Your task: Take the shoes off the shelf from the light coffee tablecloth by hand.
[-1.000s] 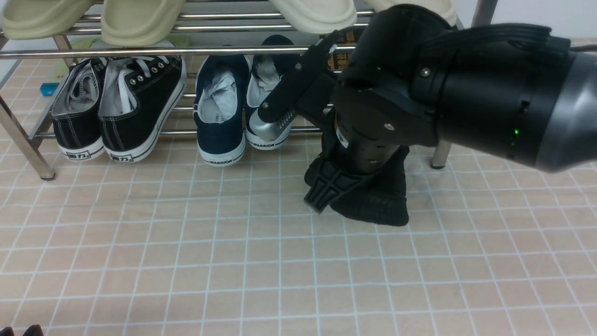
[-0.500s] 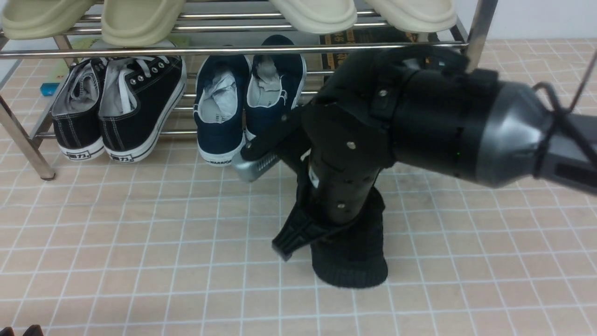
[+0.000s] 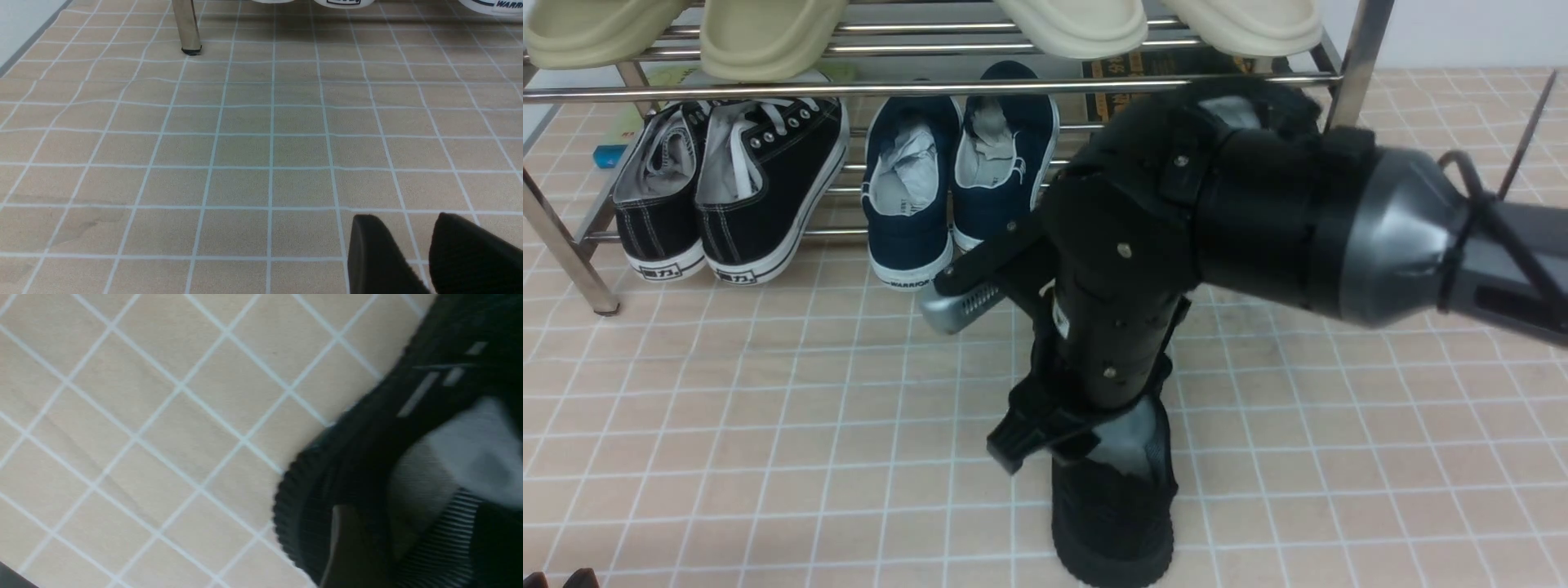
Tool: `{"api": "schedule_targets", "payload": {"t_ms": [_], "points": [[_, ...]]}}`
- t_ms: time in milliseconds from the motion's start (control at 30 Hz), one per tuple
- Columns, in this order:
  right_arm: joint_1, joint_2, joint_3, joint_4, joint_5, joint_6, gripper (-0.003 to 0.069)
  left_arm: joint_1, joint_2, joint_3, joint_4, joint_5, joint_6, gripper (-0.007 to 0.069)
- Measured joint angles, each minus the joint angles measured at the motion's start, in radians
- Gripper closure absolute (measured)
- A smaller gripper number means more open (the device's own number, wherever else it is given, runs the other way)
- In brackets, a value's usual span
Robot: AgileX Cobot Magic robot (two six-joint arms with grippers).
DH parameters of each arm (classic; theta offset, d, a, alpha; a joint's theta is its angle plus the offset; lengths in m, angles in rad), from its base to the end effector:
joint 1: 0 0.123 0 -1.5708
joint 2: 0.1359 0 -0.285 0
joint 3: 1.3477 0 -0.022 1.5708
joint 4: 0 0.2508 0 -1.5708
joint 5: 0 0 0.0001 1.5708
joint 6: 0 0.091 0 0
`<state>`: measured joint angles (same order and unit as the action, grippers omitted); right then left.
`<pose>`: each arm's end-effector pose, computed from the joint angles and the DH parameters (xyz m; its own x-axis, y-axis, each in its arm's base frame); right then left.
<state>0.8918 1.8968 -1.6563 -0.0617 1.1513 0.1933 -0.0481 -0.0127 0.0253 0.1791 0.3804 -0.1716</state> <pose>0.2565 0.3097 0.2739 -0.7257 -0.6332 -0.2691 -0.6554 0.7552 -0.0094 0.0526 0.0035 0.1717 -0.2954 0.0092 -0.9553 -0.0166 0.9998 0.0147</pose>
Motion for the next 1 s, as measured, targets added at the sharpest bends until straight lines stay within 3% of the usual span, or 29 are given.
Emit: {"api": "schedule_targets", "payload": {"t_ms": [67, 167, 233, 400, 533, 700, 733, 800, 1000], "points": [[-0.02, 0.0, -0.032, -0.003, 0.032, -0.01, 0.036, 0.0, 0.0, 0.0, 0.0, 0.0, 0.0, 0.0386], [-0.077, 0.0, -0.092, -0.007, 0.067, -0.033, 0.0559, 0.0, 0.0, 0.0, 0.0, 0.0, 0.0, 0.0386], [-0.123, 0.0, -0.112, -0.007, 0.065, -0.049, 0.0647, 0.0, 0.0, 0.0, 0.0, 0.0, 0.0, 0.0384], [-0.225, 0.0, -0.122, -0.02, 0.003, -0.075, 0.0668, 0.0, 0.0, 0.0, 0.0, 0.0, 0.0, 0.0384], [-0.271, 0.0, -0.123, -0.022, -0.067, -0.083, 0.0632, 0.0, 0.0, 0.0, 0.0, 0.0, 0.0, 0.0384], [-0.31, 0.0, -0.123, -0.047, -0.188, -0.083, 0.0425, 0.0, 0.0, 0.0, 0.0, 0.0, 0.0, 0.0384], [-0.31, 0.0, -0.123, -0.049, -0.192, -0.083, 0.0416, 0.0, 0.0, 0.0, 0.0, 0.0, 0.0, 0.0384], [-0.32, 0.0, -0.123, -0.081, -0.245, -0.079, 0.0301, 0.0, 0.0, 0.0, 0.0, 0.0, 0.0, 0.0384], [-0.357, 0.027, -0.124, -0.108, -0.364, 0.004, 0.0158, 0.0, 0.0, 0.0, 0.0, 0.0, 0.0, 0.0384]]}}
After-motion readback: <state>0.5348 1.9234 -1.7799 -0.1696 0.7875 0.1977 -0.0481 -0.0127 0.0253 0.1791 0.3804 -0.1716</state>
